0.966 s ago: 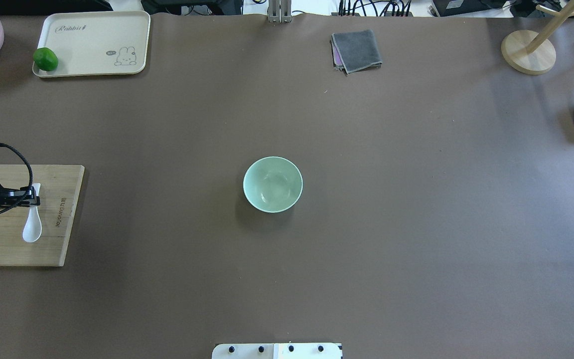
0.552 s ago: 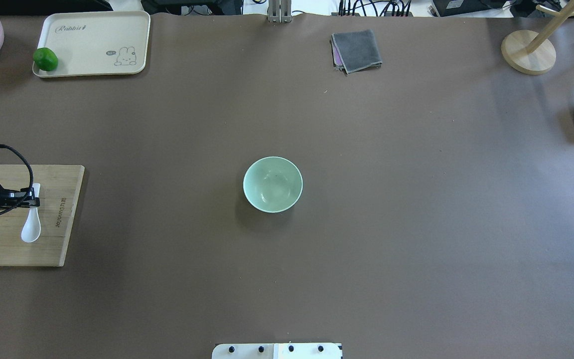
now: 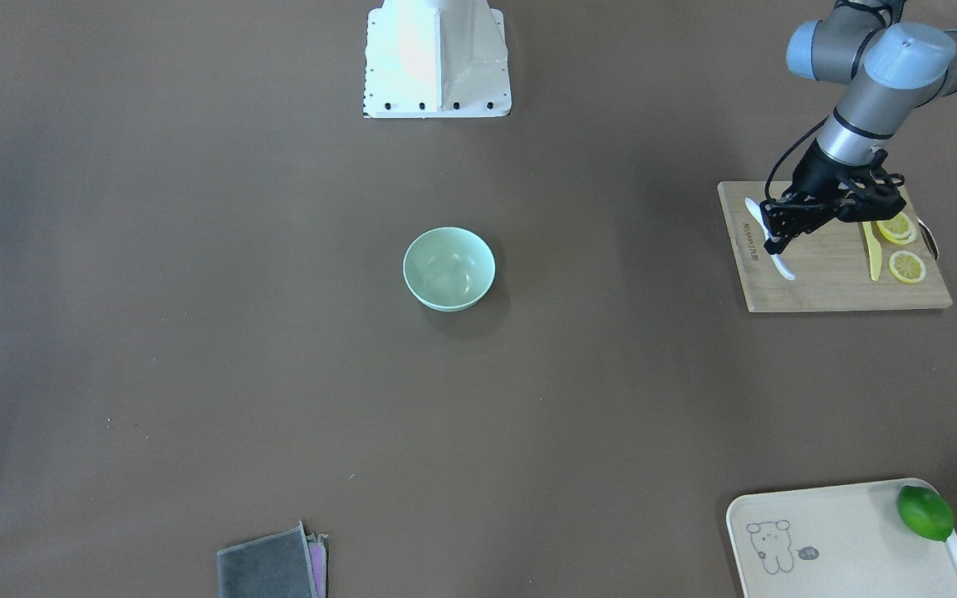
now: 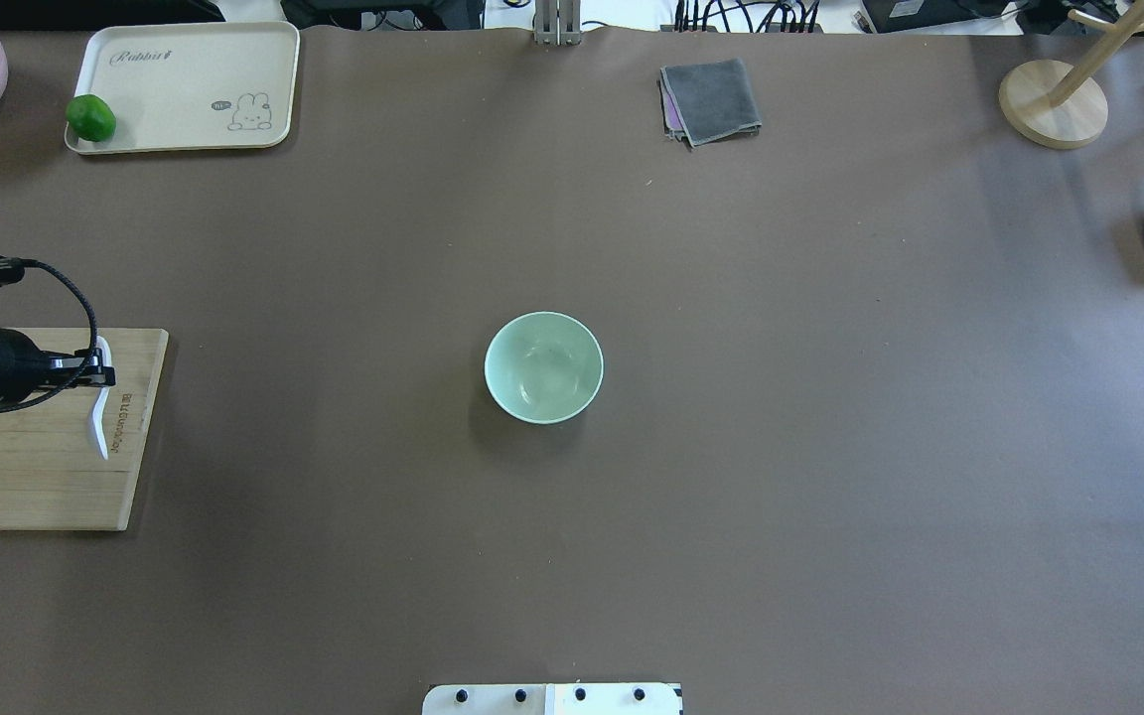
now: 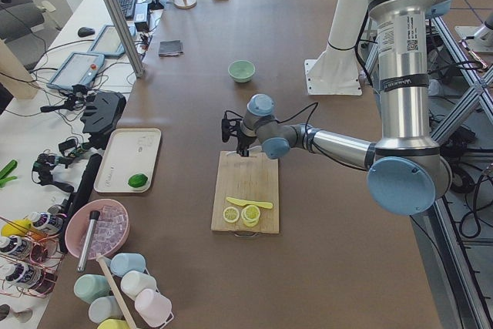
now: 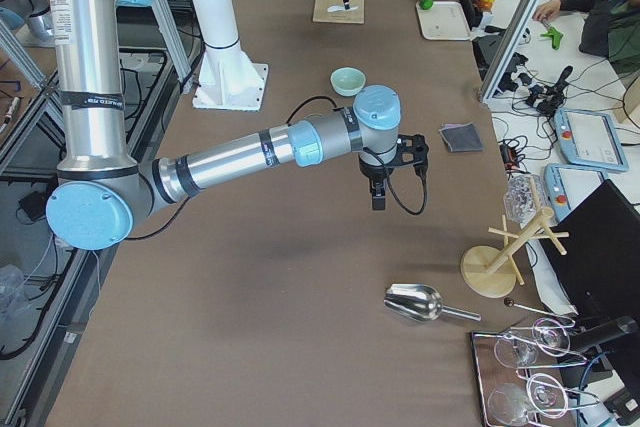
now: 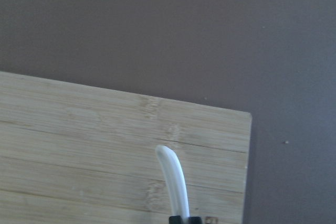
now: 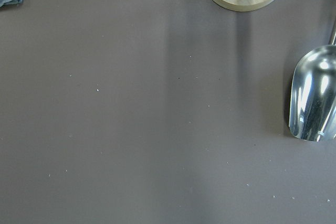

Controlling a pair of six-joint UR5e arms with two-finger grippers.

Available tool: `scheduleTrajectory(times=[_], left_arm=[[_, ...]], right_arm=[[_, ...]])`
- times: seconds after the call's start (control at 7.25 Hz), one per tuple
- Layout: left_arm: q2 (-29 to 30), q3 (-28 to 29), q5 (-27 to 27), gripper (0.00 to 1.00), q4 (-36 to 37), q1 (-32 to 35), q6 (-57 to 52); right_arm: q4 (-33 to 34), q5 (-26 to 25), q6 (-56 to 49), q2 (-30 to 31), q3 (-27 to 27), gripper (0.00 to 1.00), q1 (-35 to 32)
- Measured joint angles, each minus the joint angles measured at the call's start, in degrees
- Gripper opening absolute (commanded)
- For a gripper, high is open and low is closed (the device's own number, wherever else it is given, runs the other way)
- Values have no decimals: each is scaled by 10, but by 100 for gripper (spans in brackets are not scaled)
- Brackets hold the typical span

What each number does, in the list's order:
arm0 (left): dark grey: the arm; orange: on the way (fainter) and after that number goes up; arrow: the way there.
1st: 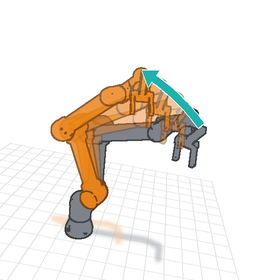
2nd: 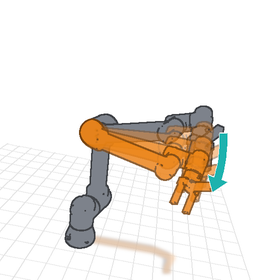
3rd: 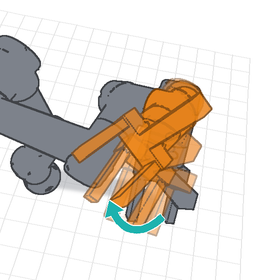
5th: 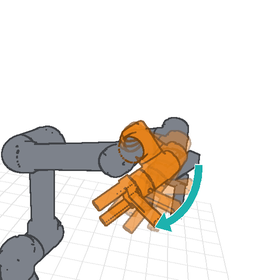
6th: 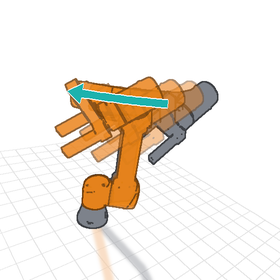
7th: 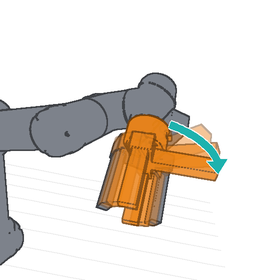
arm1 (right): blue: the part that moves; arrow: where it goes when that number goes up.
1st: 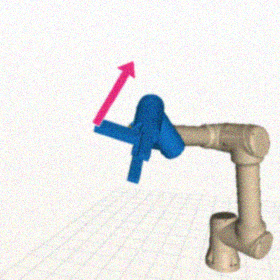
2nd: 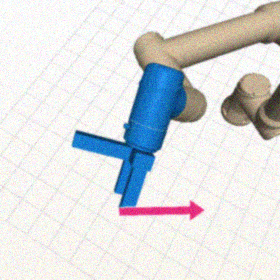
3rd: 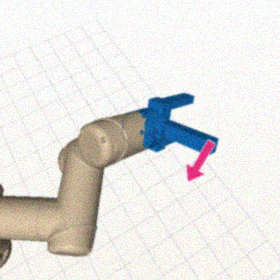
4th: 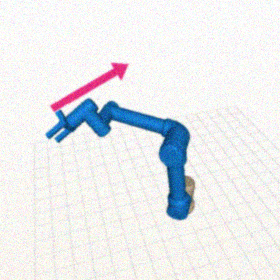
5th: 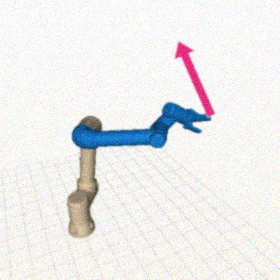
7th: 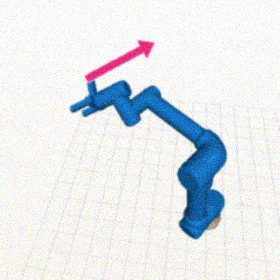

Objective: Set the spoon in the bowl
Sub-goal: 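Lift the white spoon with the left gripper and carry it to the bowl, then lower the spoon into the bowl and open the left gripper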

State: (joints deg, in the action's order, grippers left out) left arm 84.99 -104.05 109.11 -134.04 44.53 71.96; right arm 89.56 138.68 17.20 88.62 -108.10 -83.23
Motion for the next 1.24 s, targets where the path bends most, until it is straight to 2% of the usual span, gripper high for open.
scheduleTrajectory(times=[0.28, 0.41, 0.69, 0.97, 1.24], left_arm=[[126, 8, -5, 0, 26, -12, 135], [195, 14, -31, 0, 62, -35, 189], [304, 41, -166, 0, 108, -125, 252], [372, 74, -258, 97, 116, -184, 294], [389, 87, -318, 98, 116, -202, 310]], right_arm=[[-1, -2, 0, 10, -2, 100, 0], [-1, -3, 1, 13, -3, 100, 0], [-1, -4, 4, 14, -4, 100, 0], [-1, -5, 5, 15, -5, 100, 0], [-1, -5, 5, 13, -5, 100, 0]])
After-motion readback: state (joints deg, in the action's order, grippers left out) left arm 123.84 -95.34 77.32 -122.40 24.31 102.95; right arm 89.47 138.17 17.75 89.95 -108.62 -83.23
